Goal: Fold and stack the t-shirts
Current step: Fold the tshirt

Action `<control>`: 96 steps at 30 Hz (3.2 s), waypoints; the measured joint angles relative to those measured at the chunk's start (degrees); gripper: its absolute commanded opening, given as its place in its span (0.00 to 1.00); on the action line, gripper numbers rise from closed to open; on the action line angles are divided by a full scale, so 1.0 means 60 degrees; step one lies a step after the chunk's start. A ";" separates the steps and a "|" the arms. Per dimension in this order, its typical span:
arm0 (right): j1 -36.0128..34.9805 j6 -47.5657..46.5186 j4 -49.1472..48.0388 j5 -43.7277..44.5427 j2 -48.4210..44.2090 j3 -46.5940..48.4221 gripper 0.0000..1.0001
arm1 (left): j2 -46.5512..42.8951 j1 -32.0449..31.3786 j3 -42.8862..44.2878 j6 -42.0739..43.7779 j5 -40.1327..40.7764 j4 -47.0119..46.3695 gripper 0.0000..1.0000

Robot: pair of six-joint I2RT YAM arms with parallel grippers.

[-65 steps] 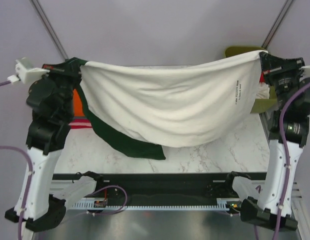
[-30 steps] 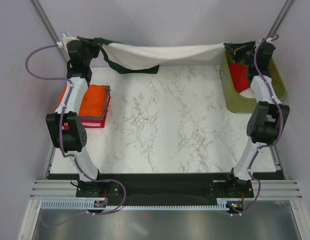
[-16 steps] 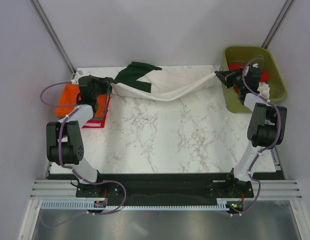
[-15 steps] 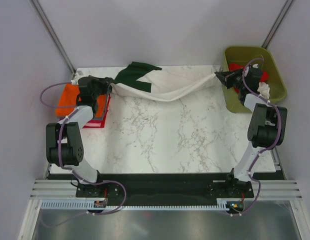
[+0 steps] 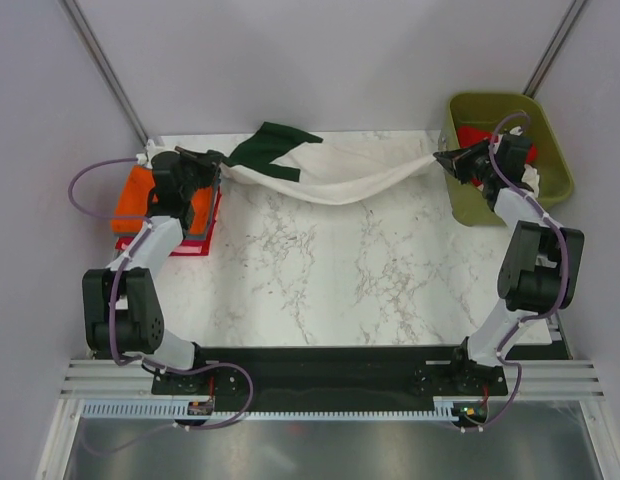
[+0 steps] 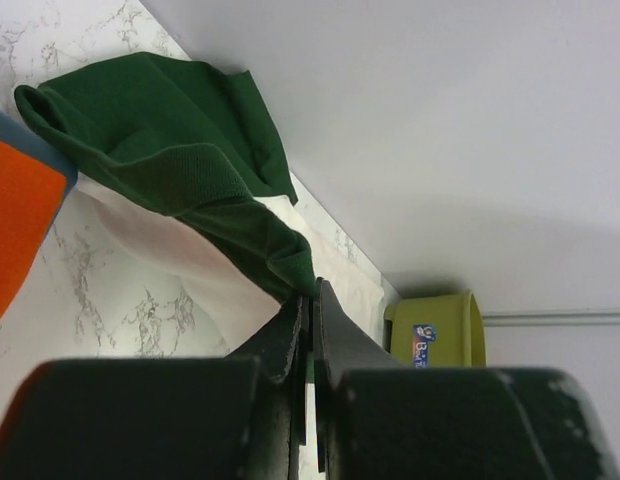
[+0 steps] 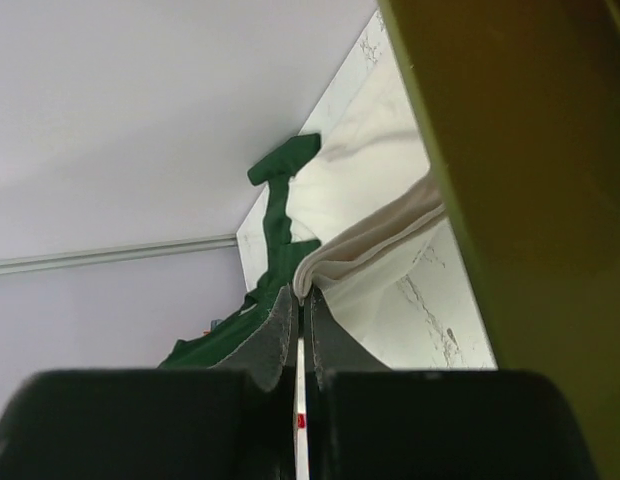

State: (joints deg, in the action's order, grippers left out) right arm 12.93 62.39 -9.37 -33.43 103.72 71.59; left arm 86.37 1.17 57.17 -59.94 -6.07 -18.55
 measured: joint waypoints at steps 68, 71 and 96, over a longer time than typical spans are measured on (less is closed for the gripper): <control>0.0455 -0.3158 0.5399 0.5584 -0.8113 -0.7479 0.09 | -0.9256 -0.1093 -0.6568 -0.0922 0.2827 0.7675 0.17; 0.0488 -0.3155 0.5530 0.5679 -0.8287 -0.7493 0.33 | -0.9147 -0.1093 -0.6539 -0.0922 0.2838 0.7909 0.41; -0.0692 -0.4149 0.4462 0.6145 -0.6703 -0.5821 0.47 | -0.5890 -0.3617 -0.3446 0.1107 0.2521 0.7155 0.93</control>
State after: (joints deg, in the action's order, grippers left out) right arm 8.78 37.50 17.41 3.44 63.51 36.67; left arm 51.03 -20.53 36.49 -53.30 9.06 24.38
